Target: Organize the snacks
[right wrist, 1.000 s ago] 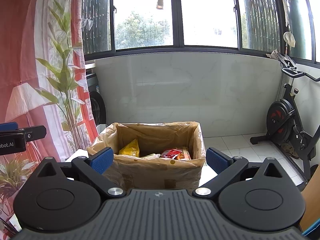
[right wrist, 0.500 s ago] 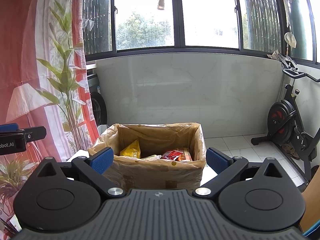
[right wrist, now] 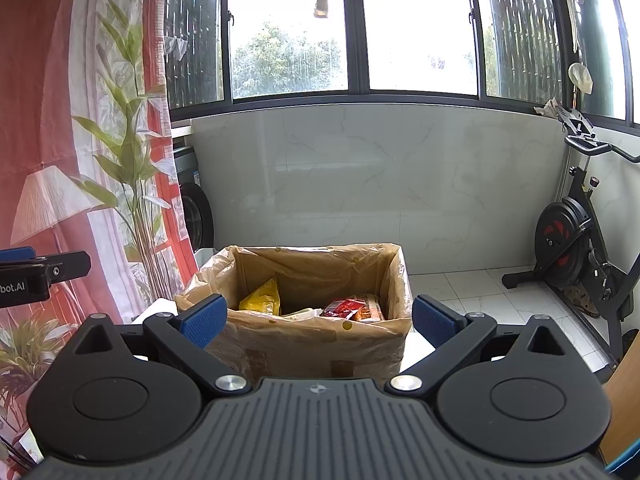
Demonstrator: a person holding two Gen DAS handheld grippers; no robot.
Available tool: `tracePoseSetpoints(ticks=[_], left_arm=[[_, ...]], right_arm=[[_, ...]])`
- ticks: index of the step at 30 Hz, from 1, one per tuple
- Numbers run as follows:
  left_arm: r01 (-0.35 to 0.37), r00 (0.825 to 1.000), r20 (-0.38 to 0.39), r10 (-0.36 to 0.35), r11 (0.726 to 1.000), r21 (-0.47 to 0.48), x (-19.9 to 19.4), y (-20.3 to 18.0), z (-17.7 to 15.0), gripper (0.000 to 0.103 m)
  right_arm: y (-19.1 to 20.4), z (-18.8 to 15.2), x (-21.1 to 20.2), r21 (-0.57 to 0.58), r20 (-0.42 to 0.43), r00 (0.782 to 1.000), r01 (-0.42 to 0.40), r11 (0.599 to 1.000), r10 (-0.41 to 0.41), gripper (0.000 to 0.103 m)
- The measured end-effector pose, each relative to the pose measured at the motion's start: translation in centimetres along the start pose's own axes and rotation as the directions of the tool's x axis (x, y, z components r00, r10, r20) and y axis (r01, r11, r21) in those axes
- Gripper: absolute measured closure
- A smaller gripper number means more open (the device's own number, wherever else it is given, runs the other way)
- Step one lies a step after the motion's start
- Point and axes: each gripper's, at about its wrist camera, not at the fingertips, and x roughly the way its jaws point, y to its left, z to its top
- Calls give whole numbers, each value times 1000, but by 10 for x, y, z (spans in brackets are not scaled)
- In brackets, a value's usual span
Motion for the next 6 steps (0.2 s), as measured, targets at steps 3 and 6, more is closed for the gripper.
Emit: tracePoseSetpoints(ticks=[3, 6], left_arm=[[4, 1000, 3, -4, 1000, -3, 0, 0, -1, 9], [1, 1000, 3, -1, 1000, -6, 1, 1, -1, 9]], right_arm=[[0, 0, 0, 0, 0, 1000, 0, 1000, 0, 2], [0, -1, 0, 0, 0, 1000, 0, 1000, 0, 2]])
